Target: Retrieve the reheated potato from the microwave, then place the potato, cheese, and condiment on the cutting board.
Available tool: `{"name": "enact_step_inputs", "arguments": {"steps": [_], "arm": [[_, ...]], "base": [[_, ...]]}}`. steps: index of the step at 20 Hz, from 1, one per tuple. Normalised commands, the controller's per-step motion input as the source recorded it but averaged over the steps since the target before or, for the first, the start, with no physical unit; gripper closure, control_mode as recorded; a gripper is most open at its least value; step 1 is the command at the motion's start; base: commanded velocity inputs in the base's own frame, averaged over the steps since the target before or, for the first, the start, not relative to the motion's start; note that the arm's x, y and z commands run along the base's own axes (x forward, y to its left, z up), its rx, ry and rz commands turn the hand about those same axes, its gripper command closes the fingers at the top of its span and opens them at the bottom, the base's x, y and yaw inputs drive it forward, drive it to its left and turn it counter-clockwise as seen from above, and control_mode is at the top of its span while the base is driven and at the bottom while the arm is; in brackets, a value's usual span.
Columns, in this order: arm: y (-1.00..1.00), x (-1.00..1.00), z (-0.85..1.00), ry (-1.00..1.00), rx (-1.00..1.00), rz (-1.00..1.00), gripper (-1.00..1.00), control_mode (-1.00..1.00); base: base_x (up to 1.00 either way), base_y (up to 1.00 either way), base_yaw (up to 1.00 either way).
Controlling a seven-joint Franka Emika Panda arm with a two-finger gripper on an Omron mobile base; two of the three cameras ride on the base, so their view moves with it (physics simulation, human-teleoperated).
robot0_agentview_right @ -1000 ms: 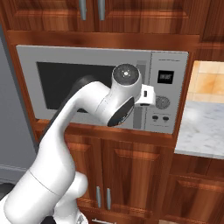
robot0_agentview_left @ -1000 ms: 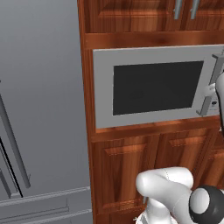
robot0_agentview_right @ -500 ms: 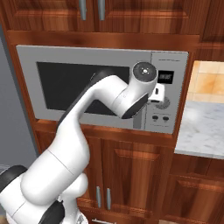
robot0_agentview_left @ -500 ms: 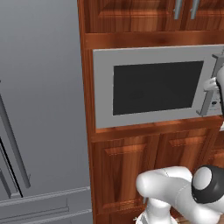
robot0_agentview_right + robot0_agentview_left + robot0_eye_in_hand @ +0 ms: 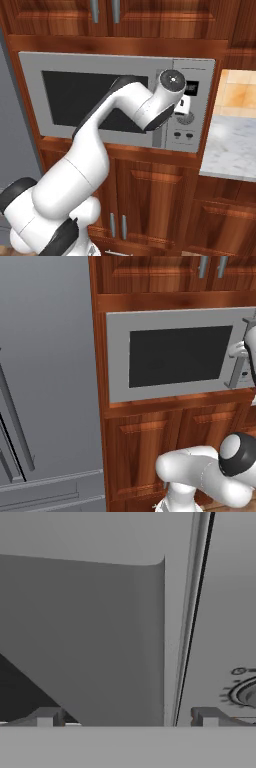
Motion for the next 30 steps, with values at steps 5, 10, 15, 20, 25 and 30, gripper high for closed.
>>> {"name": "enact_step_inputs", "arguments": {"steps": [5,10,15,20,25,30], "arm": [[0.03,0.37,-0.14,-0.11,0.01,0.00,-1.00,-1.00],[0.28,0.47,-0.18,-0.20,0.03,0.00,1.00,-1.00],[0.40,0.39,-0.14,-0.05,0.06,0.04,1.00,-1.00],[0.34,-0.49,-0.04,-0.02,0.00,0.16,1.00,-1.00],[0.12,-0.82,0.00,-0.03,0.00,0.06,1.00,-1.00],[0.04,-0.80,0.07,0.02,0.00,0.03,1.00,-1.00]], "base": [[0.00,0.00,0.00],[0.00,0.00,0.00],[0.00,0.00,0.00],[0.00,0.00,0.00],[0.00,0.00,0.00],[0.00,0.00,0.00]]}}
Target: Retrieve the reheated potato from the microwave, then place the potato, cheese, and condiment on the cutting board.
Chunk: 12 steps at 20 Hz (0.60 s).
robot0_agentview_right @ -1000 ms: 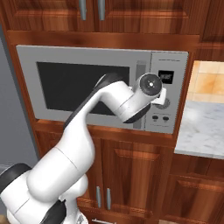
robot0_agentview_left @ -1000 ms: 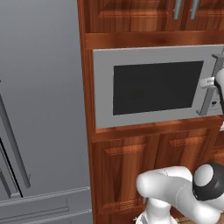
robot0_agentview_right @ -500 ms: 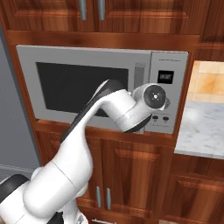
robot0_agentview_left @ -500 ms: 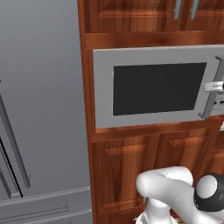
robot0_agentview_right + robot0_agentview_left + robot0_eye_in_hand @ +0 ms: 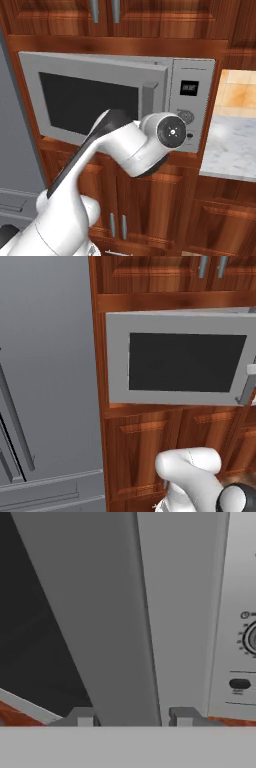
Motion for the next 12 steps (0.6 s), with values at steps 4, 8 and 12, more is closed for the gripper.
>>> {"name": "enact_step_inputs", "arguments": {"steps": [4,8,12], "arm": [[0.09,-0.88,0.05,0.00,-0.03,0.00,1.00,-1.00],[0.06,-0.87,0.05,0.00,-0.04,0.00,1.00,-1.00],[0.08,-0.76,0.05,0.01,0.00,-0.01,1.00,-1.00]], "base": [[0.00,0.00,0.00],[0.00,0.00,0.00],[0.00,0.00,0.00]]}}
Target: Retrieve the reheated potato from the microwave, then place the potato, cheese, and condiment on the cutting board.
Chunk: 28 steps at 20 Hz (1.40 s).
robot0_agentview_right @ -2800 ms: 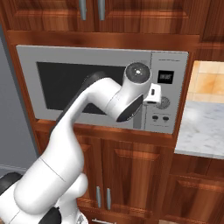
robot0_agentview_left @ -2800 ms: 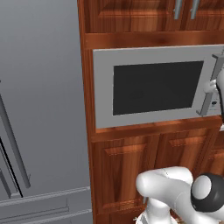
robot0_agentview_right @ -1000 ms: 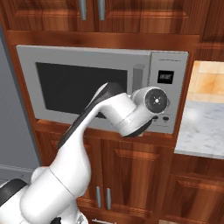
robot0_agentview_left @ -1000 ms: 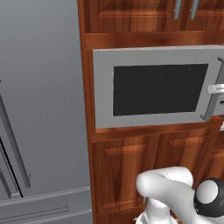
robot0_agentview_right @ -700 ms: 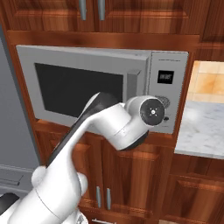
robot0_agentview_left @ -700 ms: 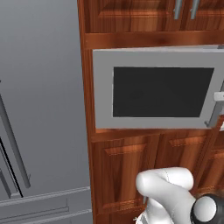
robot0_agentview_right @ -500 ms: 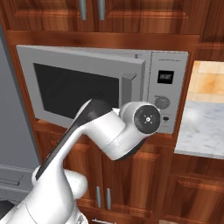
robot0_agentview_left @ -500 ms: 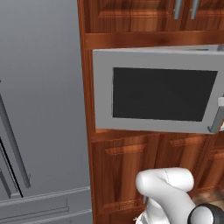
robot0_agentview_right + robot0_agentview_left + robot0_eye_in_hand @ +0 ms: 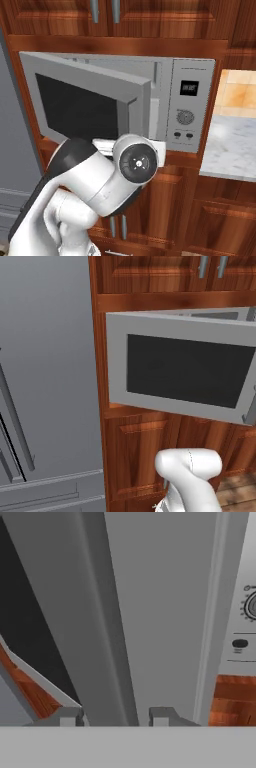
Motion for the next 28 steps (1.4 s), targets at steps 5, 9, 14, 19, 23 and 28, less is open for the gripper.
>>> {"name": "enact_step_inputs", "arguments": {"steps": [5,9,14,19,23,28], "arm": [[0.08,-0.68,0.08,0.00,0.00,-0.01,1.00,-1.00],[0.09,-0.66,0.15,0.00,0.00,-0.01,1.00,-1.00],[0.07,-0.45,0.08,0.00,0.00,-0.03,1.00,-1.00],[-0.01,-0.32,0.06,0.08,0.01,-0.06,-1.00,-1.00],[-0.24,-0.55,0.03,0.03,0.09,-0.04,-1.00,-1.00],[-0.39,-0.62,0.11,0.01,0.26,-0.05,-1.00,-1.00]], "base": [[0.00,0.00,0.00],[0.00,0.00,0.00],[0.00,0.00,0.00],[0.00,0.00,0.00],[0.00,0.00,0.00],[0.00,0.00,0.00]]}}
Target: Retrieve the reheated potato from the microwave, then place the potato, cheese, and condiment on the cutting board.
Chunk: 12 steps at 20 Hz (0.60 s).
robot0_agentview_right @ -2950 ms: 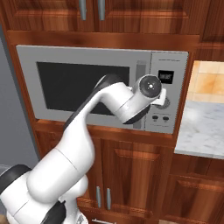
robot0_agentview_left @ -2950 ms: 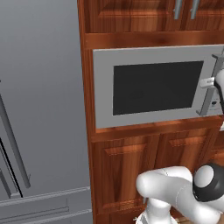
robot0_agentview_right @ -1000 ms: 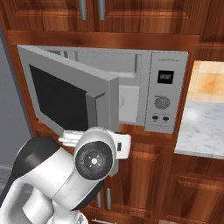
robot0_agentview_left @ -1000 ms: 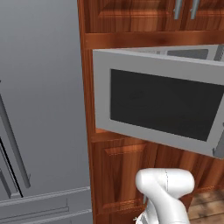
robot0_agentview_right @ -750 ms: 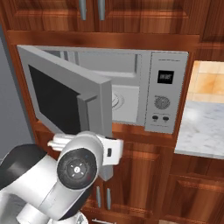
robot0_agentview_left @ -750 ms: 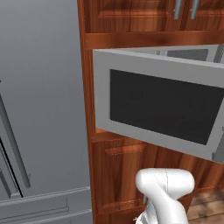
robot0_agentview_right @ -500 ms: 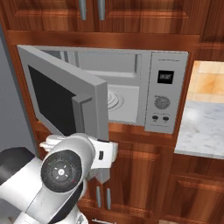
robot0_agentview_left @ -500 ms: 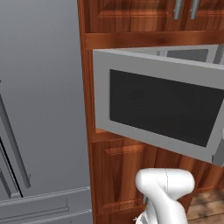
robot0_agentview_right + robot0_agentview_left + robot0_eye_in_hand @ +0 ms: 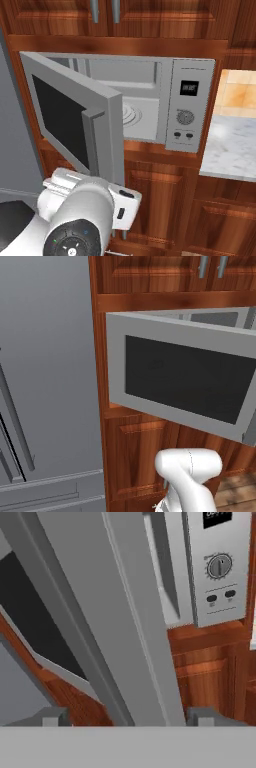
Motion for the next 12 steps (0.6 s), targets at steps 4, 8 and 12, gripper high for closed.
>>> {"name": "enact_step_inputs", "arguments": {"steps": [4,8,12], "arm": [[-0.50,0.01,0.15,0.18,0.37,-0.09,-1.00,-1.00],[-0.39,0.06,0.12,0.21,0.52,-0.02,-1.00,-1.00],[-0.34,0.00,0.01,0.12,0.56,0.00,-1.00,-1.00]], "base": [[0.00,0.00,0.00],[0.00,0.00,0.00],[0.00,0.00,0.00]]}}
